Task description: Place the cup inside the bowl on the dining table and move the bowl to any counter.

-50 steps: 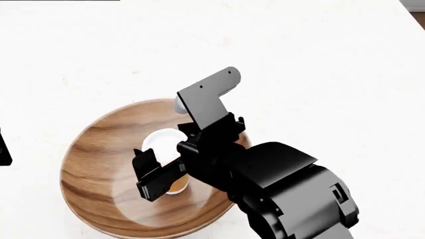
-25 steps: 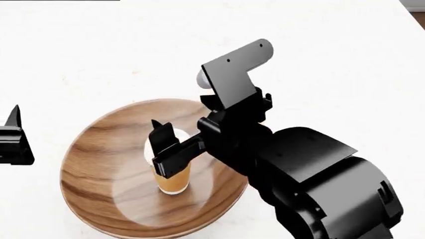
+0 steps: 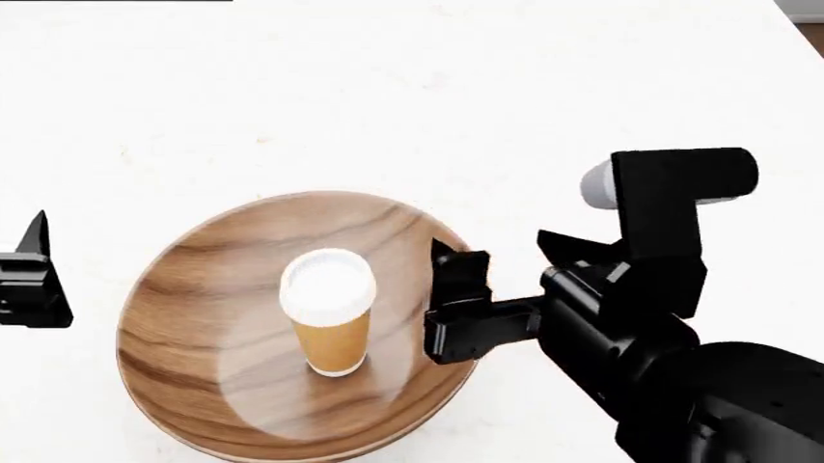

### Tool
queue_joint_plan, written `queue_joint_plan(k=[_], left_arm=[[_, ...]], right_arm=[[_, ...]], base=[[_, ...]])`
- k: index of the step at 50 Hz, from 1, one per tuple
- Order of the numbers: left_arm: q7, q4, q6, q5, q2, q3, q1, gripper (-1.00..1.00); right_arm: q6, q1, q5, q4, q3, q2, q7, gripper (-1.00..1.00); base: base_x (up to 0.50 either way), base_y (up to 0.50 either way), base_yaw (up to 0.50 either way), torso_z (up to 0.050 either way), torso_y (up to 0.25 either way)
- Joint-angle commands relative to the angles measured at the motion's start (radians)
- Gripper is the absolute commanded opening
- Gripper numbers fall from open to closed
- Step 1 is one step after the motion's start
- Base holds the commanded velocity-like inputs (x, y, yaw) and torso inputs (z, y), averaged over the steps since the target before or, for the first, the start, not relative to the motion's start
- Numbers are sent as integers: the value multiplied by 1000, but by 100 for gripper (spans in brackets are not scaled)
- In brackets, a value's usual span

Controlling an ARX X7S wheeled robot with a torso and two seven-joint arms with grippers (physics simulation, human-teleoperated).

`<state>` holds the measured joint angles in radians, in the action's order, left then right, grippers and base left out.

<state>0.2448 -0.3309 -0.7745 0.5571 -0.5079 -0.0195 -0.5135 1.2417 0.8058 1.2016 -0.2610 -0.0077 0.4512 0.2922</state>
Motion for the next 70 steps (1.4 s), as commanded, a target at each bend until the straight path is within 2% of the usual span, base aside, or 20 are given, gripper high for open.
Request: queue_joint_plan(k=[1,14,35,52,55,70], left_arm=[[-13,7,10,9,-7,9,6,100],[-14,-4,2,19,-12,8,2,100],[-16,-6,11,24,-19,13,19,100],[-57,17,42,44,-51,53,53,100],[-9,-26,31,27,-17,25,69,100],[34,-48,8,16,17,-14,52,100]], right_arm=[[69,-124,194,14,193,-3,195,100],[97,-111,190,121,123,-31,211,100],[-26,23,10,441,-43,-86,-32,100],[-58,7,-17,496,-91,-114,-76,100],[-59,-5,-15,493,-94,-114,-76,100],[-65,-21,-11,487,-110,-108,-93,100]], base=[[0,0,0,0,0],[0,0,0,0,0],[0,0,0,0,0],[0,0,0,0,0],[0,0,0,0,0],[0,0,0,0,0]])
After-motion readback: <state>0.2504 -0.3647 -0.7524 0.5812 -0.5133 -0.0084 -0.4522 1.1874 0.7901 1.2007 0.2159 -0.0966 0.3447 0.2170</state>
